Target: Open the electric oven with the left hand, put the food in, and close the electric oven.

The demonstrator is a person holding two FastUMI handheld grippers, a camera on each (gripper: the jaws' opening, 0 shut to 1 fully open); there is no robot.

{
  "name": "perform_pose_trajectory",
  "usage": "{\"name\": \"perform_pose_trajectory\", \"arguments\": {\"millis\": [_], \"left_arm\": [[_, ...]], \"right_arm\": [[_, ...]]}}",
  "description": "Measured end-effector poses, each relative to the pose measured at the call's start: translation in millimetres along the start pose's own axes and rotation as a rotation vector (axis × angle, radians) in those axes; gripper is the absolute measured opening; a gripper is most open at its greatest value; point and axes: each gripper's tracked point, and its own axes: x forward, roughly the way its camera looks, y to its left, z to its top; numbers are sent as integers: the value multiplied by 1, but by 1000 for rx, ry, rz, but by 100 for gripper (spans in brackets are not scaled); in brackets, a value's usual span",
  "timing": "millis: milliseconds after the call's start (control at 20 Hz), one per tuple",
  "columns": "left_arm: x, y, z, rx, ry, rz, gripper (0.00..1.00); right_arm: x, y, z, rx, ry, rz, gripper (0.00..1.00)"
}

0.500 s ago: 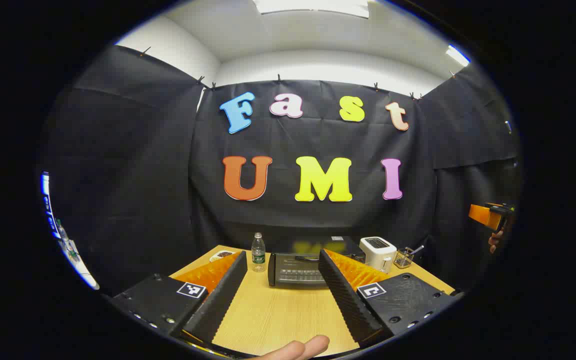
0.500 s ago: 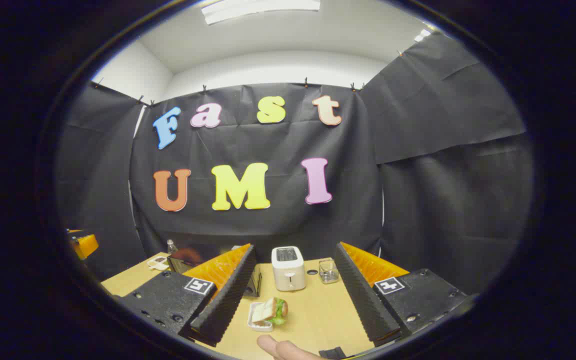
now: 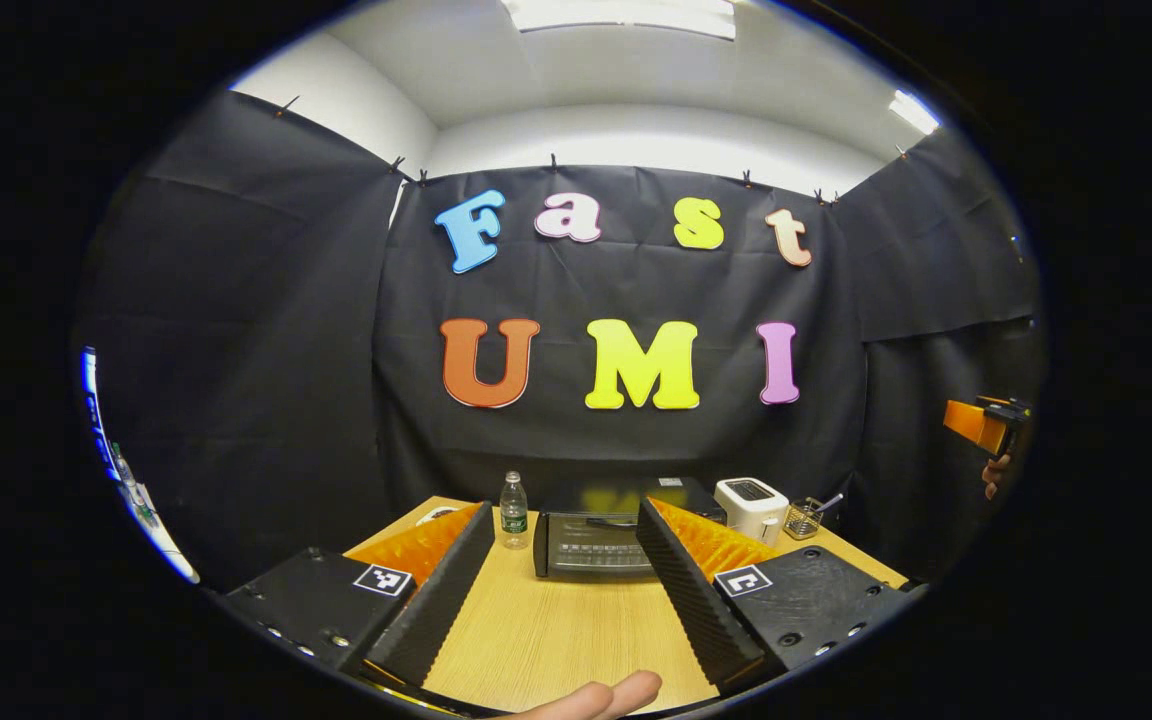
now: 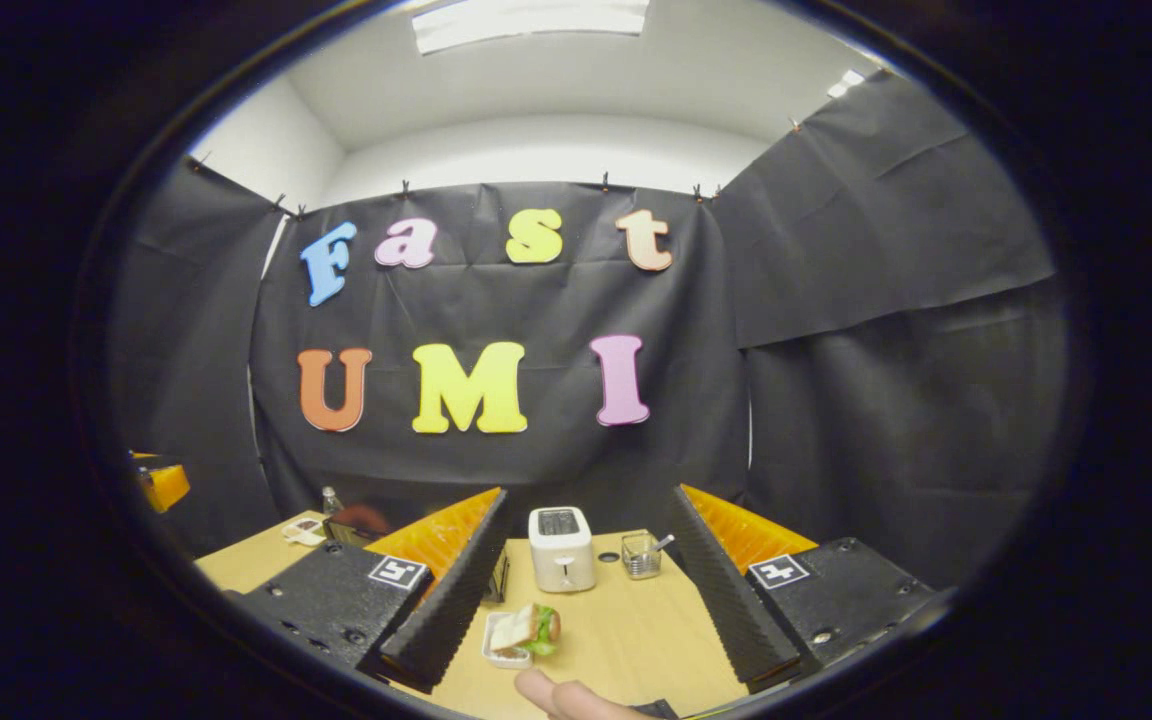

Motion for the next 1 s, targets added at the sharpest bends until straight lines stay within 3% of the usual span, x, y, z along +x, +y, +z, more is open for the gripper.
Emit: {"name": "perform_pose_trajectory", "arguments": {"millis": [450,650,1000], "left_arm": [[21,-17,-5,33,-5,-27,94],[53,-25,-12,17,12,-29,94],[133,-51,-50,23,137,-49,94]], "right_arm": [[9,3,-9,-7,2,5,100],[11,1,-18,17,16,33,100],[29,-26,-22,44,1,10,100]]}}
